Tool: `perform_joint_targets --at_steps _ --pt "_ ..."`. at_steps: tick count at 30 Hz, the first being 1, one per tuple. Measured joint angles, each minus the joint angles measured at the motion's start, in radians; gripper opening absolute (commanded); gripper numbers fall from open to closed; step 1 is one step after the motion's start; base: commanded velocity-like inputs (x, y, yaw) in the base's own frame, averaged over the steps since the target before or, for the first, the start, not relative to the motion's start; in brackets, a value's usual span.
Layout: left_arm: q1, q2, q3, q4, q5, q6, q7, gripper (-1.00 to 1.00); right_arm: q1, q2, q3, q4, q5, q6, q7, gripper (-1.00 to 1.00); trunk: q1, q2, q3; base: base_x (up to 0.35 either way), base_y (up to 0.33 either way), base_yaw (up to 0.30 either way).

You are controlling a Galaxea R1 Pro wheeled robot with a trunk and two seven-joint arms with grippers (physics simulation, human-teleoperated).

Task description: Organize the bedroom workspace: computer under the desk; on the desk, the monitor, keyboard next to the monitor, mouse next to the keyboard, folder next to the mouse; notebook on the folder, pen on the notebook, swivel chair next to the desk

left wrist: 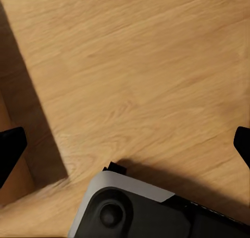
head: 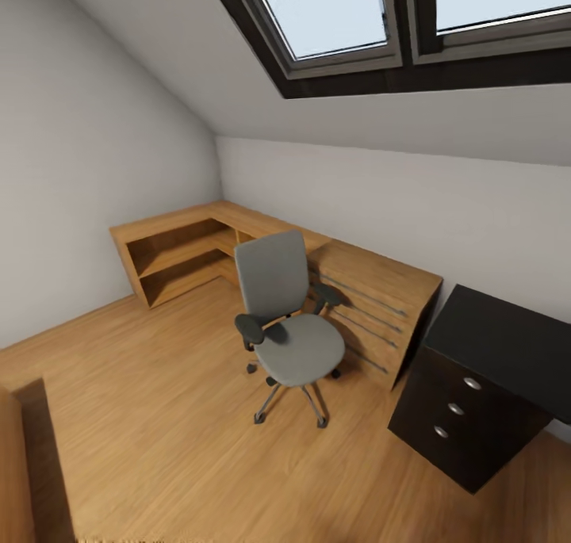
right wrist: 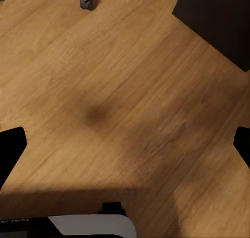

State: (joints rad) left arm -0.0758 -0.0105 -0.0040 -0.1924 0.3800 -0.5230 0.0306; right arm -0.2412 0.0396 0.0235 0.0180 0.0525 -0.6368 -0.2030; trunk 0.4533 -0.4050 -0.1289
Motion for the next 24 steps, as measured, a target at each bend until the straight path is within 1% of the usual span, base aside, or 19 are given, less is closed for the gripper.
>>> perform_joint_targets --at_steps 12,18,24 --pt "0.0 0.0 0.0 0.0 0.0 0.0 0.0 1.0 0.0 0.0 -0.001 0.0 0.0 -0.018 -0.002 1.0 0.0 0.0 0.008 0.0 0.0 0.25" --pt "0.0 0.0 0.0 0.0 0.0 0.0 0.0 1.0 0.0 0.0 -0.001 0.0 -0.001 -0.021 -0.002 1.0 0.0 0.0 0.015 0.0 0.0 0.165" --pt "0.0 0.0 0.0 0.0 0.0 0.0 0.0 1.0 0.0 0.0 -0.001 0.0 -0.001 -0.022 -0.002 1.0 0.0 0.0 0.024 0.002 -0.001 0.106"
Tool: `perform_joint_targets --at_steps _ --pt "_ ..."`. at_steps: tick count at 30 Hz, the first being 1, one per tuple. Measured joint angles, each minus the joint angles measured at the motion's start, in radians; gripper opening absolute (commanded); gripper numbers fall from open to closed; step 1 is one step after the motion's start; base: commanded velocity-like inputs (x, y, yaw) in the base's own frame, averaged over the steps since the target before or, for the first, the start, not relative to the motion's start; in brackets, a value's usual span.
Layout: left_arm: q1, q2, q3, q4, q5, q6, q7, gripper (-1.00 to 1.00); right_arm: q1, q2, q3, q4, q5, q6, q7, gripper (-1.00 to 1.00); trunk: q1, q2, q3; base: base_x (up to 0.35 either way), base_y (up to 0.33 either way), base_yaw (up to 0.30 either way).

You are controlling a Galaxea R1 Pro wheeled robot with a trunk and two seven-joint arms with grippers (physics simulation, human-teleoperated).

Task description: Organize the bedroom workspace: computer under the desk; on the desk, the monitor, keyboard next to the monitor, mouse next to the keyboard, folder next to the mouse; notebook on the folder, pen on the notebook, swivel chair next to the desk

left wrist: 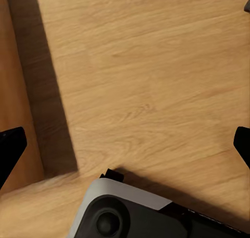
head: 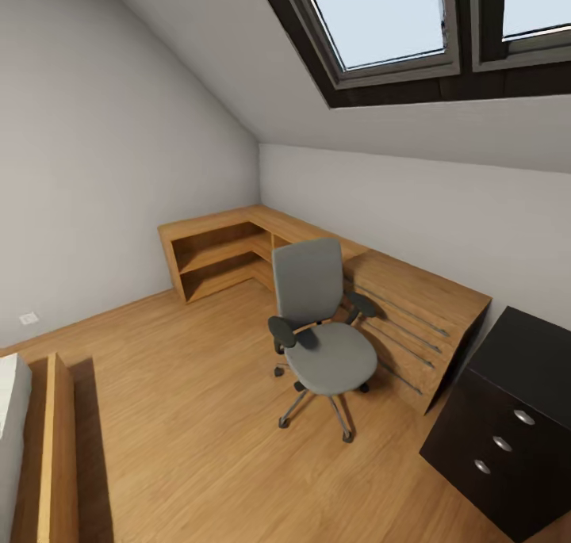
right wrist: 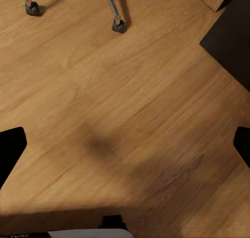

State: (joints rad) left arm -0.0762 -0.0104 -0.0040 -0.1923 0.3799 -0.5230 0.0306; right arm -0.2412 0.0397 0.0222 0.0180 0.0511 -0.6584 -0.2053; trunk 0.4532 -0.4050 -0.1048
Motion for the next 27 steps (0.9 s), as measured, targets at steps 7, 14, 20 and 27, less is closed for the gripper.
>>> perform_joint_targets --at_steps 7,14,20,27 --pt "0.0 0.001 -0.001 0.0 -0.002 0.001 -0.003 1.0 0.0 0.0 0.0 0.0 0.001 0.001 0.0 1.0 0.0 0.0 0.009 0.175 -0.133 0.121" --pt "0.0 0.001 -0.001 0.0 -0.003 0.002 -0.006 1.0 0.0 0.002 0.001 0.0 0.002 0.002 0.0 1.0 0.0 0.0 0.011 0.257 -0.199 0.089" --pt "0.0 0.001 -0.001 0.0 -0.002 0.002 -0.007 1.0 0.0 0.002 0.001 0.0 0.003 0.003 0.0 1.0 0.0 0.0 0.011 0.186 -0.154 0.037" --pt "0.0 0.0 -0.002 0.0 -0.003 0.002 -0.007 1.0 0.0 0.003 0.001 0.0 0.003 0.004 0.0 1.0 0.0 0.0 0.011 0.027 -0.023 0.222"
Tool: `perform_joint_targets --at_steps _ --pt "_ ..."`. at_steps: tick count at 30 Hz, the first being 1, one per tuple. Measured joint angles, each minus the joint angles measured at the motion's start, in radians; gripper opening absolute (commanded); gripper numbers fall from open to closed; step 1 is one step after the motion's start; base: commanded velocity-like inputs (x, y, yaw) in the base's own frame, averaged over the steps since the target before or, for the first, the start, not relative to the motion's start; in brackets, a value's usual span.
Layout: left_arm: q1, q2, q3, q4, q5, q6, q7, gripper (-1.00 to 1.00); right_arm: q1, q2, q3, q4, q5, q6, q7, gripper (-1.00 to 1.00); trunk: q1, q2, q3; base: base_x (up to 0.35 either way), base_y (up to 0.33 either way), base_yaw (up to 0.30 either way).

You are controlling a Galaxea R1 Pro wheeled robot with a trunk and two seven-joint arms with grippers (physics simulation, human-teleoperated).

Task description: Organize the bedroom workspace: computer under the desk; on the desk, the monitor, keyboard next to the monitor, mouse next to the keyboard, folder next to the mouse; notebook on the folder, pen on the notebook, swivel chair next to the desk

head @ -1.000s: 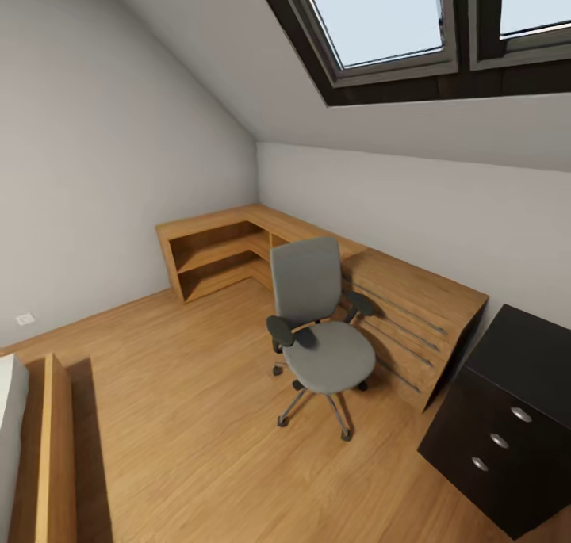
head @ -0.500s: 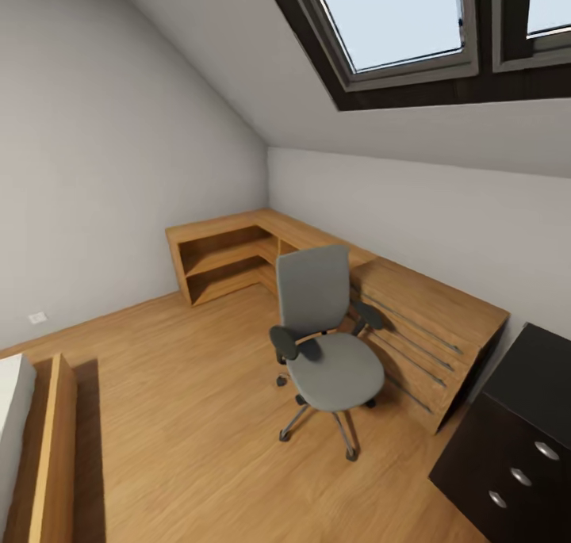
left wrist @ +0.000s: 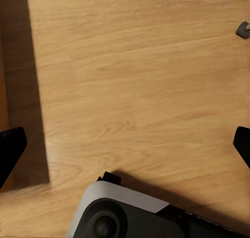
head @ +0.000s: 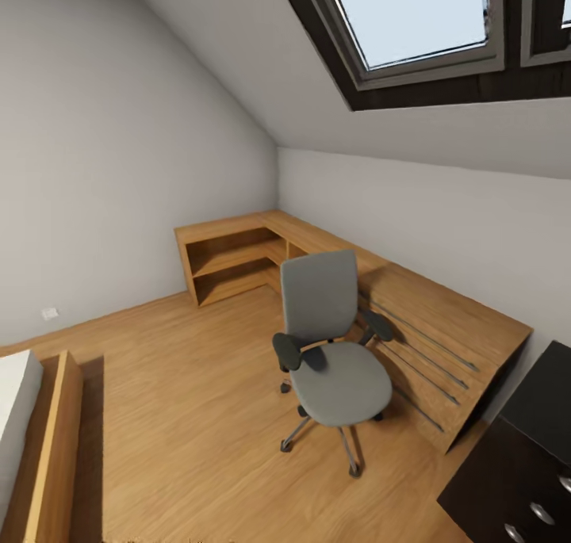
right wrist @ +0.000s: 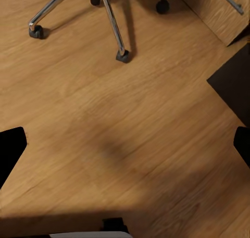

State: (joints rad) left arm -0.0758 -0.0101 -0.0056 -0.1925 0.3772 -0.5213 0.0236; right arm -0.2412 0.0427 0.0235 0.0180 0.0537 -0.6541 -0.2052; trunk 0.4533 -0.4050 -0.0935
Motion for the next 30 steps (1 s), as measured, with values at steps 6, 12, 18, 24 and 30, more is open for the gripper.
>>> perform_joint_targets --at_steps 6,12,18,24,30 --pt "0.0 0.0 0.0 0.0 0.0 0.0 0.0 1.0 0.0 0.0 0.0 0.0 0.0 0.0 0.0 1.0 0.0 0.0 -0.001 0.004 -0.003 0.265" --pt "0.0 0.0 0.0 0.0 0.0 0.0 0.0 1.0 0.0 0.0 0.0 0.0 0.0 0.0 0.0 1.0 0.0 0.0 -0.003 0.001 -0.001 0.271" --pt "0.0 0.0 0.0 0.0 0.0 0.0 0.0 1.0 0.0 0.0 0.0 0.0 0.0 0.0 0.0 1.0 0.0 0.0 -0.005 0.0 0.0 0.272" --pt "0.0 0.0 0.0 0.0 0.0 0.0 0.0 1.0 0.0 0.0 0.0 0.0 0.0 0.0 0.0 1.0 0.0 0.0 -0.007 0.0 0.0 0.272" --pt "0.0 0.0 0.0 0.0 -0.001 -0.001 0.0 1.0 0.0 -0.001 0.0 0.0 0.0 0.0 0.0 1.0 0.0 0.0 -0.009 0.0 0.0 0.272"
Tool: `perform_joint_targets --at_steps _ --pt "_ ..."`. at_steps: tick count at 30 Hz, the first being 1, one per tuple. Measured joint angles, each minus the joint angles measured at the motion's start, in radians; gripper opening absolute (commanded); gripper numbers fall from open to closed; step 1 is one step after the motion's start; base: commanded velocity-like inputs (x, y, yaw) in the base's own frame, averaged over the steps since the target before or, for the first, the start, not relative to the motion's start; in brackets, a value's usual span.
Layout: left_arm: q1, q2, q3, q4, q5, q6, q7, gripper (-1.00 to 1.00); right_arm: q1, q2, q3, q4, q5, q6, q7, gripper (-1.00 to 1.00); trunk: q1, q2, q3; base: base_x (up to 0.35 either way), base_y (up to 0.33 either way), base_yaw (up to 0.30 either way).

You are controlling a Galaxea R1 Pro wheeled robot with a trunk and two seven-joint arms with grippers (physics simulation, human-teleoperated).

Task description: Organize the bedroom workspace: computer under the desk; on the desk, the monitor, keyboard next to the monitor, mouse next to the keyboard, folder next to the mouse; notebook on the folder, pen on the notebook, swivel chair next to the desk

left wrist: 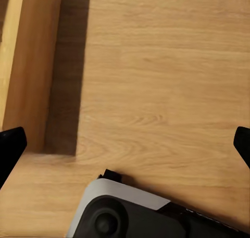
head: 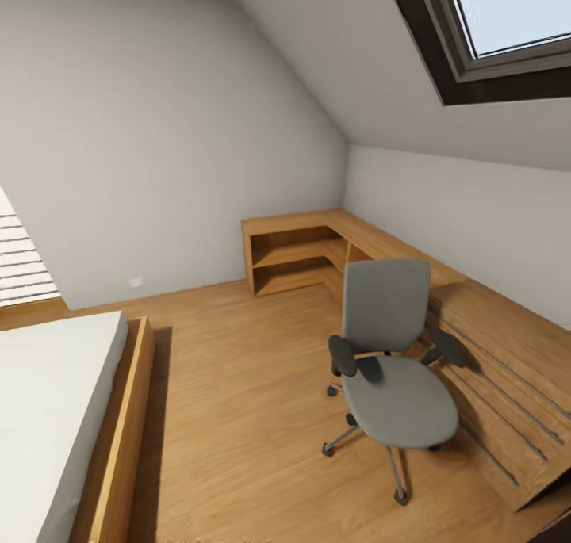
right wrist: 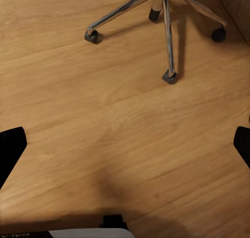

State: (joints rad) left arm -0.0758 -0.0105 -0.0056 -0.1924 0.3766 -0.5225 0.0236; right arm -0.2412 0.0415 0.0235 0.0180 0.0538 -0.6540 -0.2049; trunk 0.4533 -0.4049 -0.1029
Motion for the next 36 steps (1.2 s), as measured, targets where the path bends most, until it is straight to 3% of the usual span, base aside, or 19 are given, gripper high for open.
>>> perform_joint_targets --at_steps 18,36 --pt "0.0 0.0 0.0 0.0 -0.002 -0.011 0.0 1.0 0.0 -0.003 0.001 0.0 0.001 0.004 0.001 1.0 0.0 0.0 -0.008 0.008 0.0 0.27" --pt "0.0 0.0 -0.001 0.0 -0.002 -0.009 0.0 1.0 0.0 -0.004 0.001 0.0 0.001 0.005 0.002 1.0 0.0 0.0 -0.019 0.222 0.0 0.259"
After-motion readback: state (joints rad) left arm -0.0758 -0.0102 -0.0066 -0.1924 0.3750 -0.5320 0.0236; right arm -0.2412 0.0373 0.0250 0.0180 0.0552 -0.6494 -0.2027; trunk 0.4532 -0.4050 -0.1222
